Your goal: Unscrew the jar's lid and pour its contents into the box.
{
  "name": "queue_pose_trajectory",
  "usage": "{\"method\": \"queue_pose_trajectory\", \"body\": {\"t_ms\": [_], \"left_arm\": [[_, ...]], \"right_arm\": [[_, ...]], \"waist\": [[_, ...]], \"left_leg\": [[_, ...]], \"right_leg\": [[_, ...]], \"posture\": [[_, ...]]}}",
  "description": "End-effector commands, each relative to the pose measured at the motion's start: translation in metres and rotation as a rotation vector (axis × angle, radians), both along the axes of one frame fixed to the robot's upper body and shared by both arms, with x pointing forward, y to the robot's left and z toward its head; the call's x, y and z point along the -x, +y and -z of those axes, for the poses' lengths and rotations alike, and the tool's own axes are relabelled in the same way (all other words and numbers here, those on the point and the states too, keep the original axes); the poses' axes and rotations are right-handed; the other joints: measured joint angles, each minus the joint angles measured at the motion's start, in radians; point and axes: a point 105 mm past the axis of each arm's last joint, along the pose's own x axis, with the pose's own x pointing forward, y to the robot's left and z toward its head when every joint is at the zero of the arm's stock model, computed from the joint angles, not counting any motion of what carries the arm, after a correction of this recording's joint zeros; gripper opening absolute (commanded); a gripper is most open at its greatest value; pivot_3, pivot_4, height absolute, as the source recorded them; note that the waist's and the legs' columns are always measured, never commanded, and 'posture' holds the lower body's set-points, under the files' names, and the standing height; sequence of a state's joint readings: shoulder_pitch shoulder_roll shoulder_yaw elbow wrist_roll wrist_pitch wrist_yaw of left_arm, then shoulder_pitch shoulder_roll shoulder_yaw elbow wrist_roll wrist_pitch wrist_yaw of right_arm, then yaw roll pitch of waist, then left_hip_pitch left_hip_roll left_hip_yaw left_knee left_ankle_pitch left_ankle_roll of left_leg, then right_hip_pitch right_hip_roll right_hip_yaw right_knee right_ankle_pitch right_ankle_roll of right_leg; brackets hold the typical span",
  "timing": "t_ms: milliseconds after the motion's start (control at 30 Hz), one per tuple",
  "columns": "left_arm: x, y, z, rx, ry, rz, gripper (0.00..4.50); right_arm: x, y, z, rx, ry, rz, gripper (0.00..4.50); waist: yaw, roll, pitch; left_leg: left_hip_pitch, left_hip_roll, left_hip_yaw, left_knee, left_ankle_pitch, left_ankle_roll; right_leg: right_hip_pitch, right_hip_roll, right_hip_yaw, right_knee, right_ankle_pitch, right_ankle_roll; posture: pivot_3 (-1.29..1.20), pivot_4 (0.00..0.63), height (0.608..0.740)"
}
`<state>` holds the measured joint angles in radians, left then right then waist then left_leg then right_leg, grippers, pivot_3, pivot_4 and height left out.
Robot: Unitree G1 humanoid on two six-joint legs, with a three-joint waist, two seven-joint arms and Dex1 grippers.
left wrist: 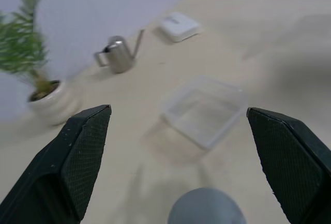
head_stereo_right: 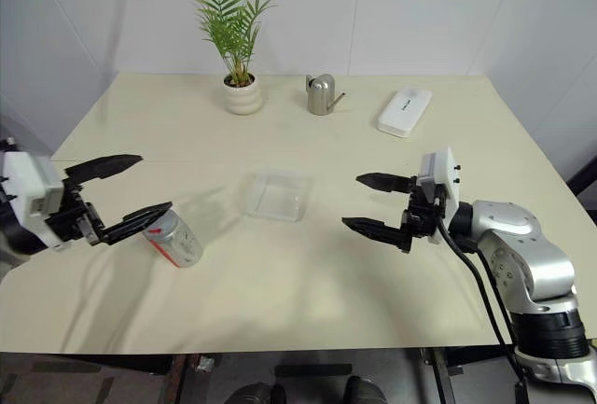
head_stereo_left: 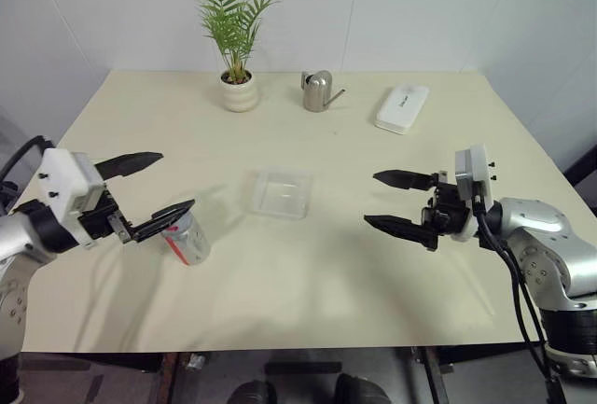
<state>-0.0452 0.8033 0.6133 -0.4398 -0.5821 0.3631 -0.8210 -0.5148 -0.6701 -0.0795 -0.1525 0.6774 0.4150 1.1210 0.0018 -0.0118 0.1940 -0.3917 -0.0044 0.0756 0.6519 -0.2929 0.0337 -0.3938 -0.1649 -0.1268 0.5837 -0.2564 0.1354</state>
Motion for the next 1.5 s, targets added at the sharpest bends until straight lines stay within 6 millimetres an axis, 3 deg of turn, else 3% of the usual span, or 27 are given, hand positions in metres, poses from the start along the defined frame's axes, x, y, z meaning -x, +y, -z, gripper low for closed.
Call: {"method": "queue_pose_trajectory", "body": {"t_ms": [33,133,300,600,900,1500], "left_arm": [[0.026,0.002,0.011,0.034,-0.010,-0.114,4.49],[0.044,0.007,0.038,0.083,0.017,-0.239,4.49],[0.063,0.003,0.066,0.101,0.047,-0.350,4.49],[0.054,-0.012,0.116,0.237,0.088,-0.482,4.49],[0.028,-0.008,0.125,0.264,-0.007,-0.600,4.49],[-0.022,-0.022,0.127,0.300,-0.075,-0.546,4.49]], "right_arm": [[0.001,0.015,-0.014,-0.027,-0.068,-0.077,4.50],[-0.003,0.026,-0.021,-0.044,-0.089,-0.116,4.50],[-0.004,0.036,-0.028,-0.049,-0.099,-0.165,4.50],[-0.002,0.055,-0.037,-0.062,-0.120,-0.232,4.50],[0.008,0.065,-0.035,-0.059,-0.089,-0.270,4.50],[0.027,0.070,-0.020,0.025,-0.073,-0.330,4.50]], "waist": [[-0.007,0.000,0.000],[-0.013,0.000,0.000],[0.005,0.000,0.000],[-0.001,0.000,0.000],[-0.002,0.000,0.000],[-0.002,0.000,0.000]], "left_leg": [[0.000,0.000,0.000,0.000,-0.001,0.000],[0.001,0.001,0.004,0.001,-0.003,0.001],[0.001,0.001,0.003,0.005,-0.007,0.002],[0.000,0.004,0.006,0.012,-0.017,0.002],[-0.002,0.005,0.008,0.013,-0.017,0.005],[-0.001,0.007,0.013,0.014,-0.019,0.006]], "right_leg": [[0.000,0.000,0.000,0.000,0.000,0.000],[0.000,-0.001,0.000,0.000,0.000,0.000],[0.000,-0.001,0.000,0.000,0.000,-0.001],[-0.001,-0.001,0.001,0.001,0.000,-0.002],[-0.002,-0.001,0.000,0.001,0.000,-0.003],[-0.003,-0.001,-0.002,0.001,0.000,-0.003]], "posture": [[0.00,0.150,0.740],[0.00,0.150,0.740],[0.00,0.150,0.740],[0.00,0.150,0.740],[0.00,0.150,0.740],[0.00,0.150,0.740]]}}
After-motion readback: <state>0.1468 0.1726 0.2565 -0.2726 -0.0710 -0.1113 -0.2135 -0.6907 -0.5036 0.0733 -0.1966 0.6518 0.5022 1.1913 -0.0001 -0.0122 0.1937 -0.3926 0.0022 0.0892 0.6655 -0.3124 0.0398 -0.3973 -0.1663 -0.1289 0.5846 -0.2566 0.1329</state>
